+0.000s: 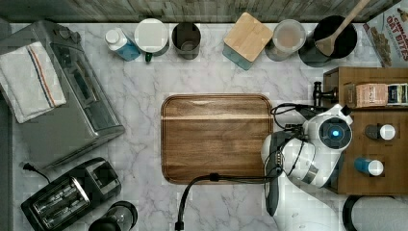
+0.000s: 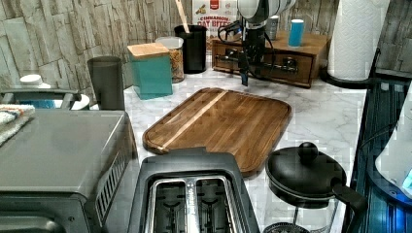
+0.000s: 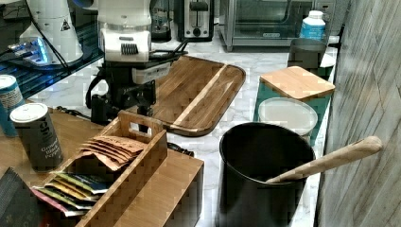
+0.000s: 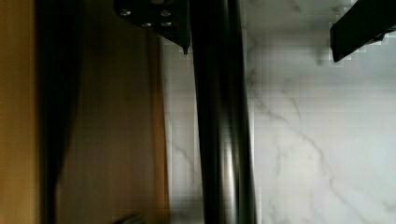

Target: Open the drawer.

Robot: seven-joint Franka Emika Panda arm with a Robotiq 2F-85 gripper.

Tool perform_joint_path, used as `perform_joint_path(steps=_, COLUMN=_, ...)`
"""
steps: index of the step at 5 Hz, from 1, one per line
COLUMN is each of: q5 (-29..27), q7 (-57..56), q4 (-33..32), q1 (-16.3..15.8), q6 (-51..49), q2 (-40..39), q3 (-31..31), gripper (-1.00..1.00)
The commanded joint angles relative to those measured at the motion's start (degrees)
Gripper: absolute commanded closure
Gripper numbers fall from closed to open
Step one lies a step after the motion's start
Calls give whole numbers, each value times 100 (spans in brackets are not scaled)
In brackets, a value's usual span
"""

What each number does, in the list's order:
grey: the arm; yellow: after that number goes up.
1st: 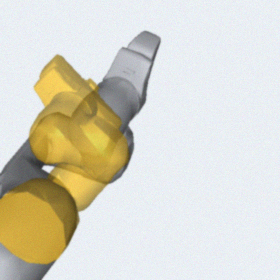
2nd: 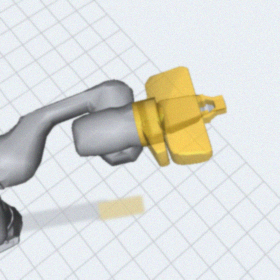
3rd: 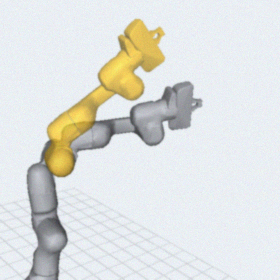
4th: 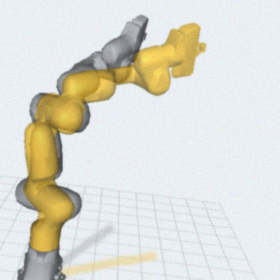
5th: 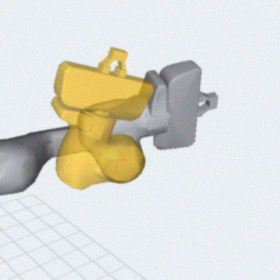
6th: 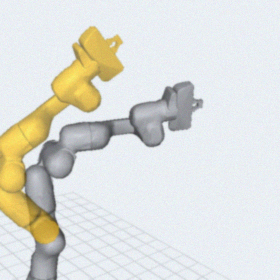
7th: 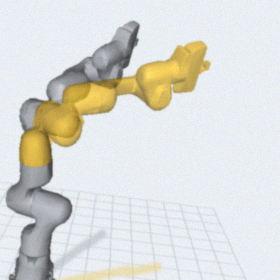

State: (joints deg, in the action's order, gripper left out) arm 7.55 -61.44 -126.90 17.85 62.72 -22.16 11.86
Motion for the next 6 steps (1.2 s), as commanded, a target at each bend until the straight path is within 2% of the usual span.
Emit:
perform_joint_path(steps=1, q5=125, q7=134, q4=-19, q1=-270, q6=-641, q2=641, q3=28, gripper=-100)
perform_joint_path(steps=2, q5=101, q7=257, q4=-181, q1=-386, q6=-627, q2=824, q3=-91, gripper=-100)
perform_joint_path(steps=3, q5=-404, q7=-79, q4=-112, q1=-330, q6=-908, q2=825, q3=-439, gripper=-100)
perform_joint_path(steps=6, q5=-794, q7=509, q4=-841, q1=-927, q6=-559, q2=1284, q3=-1150, gripper=-100)
